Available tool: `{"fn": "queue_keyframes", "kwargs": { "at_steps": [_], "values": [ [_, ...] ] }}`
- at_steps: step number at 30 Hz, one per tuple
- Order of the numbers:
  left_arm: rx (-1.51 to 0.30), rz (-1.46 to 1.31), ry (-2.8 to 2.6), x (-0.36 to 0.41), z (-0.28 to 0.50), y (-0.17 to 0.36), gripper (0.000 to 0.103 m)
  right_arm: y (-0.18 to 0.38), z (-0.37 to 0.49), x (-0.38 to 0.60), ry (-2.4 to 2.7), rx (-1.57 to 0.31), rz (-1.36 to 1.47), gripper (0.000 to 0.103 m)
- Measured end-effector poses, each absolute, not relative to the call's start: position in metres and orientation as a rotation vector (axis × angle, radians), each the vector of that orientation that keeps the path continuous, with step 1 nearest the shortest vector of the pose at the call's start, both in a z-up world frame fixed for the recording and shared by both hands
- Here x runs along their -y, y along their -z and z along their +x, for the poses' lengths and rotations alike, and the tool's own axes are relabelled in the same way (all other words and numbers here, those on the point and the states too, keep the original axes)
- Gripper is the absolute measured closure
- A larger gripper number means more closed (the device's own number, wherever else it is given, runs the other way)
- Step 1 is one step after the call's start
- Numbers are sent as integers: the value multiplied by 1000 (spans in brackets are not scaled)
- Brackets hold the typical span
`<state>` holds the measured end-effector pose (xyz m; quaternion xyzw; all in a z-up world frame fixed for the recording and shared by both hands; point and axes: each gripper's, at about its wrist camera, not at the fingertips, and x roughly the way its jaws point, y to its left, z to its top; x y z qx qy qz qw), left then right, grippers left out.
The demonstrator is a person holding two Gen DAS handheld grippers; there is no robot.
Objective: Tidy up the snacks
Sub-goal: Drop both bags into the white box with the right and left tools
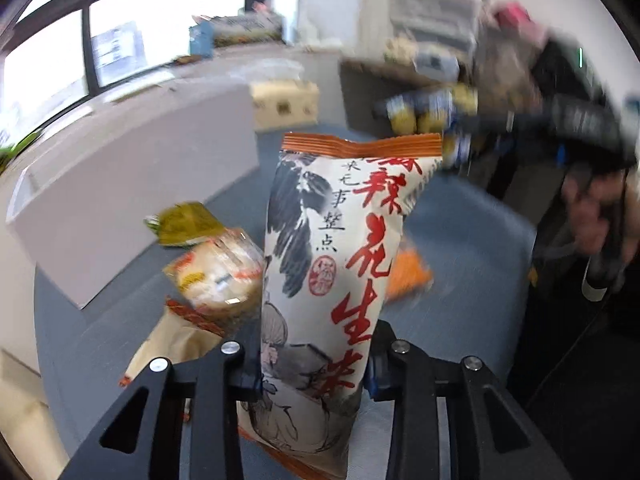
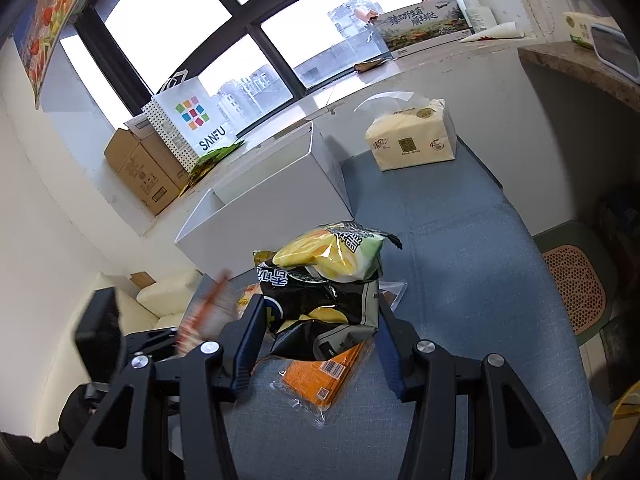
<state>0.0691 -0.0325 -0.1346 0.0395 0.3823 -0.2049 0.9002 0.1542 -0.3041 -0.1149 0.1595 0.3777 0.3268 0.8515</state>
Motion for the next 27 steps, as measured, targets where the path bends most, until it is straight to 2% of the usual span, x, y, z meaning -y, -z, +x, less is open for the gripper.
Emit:
{"fn": "queue_keyframes", "kwargs": {
  "at_steps": [9,13,19,27],
  "values": [
    [-635,-261,347,-28,64,85,65,108,157,277,-743,-783,319,47],
    [-585,-311,293,-47,83,63,65,93,165,250,-839,-770,330,47],
    [-515,-334,265,-70,121,31,65,55,191,189,-919,-708,196,47],
    [-529,-403,132,-120,191,8,65,25,271,113,-917,-717,159,47]
  ]
}}
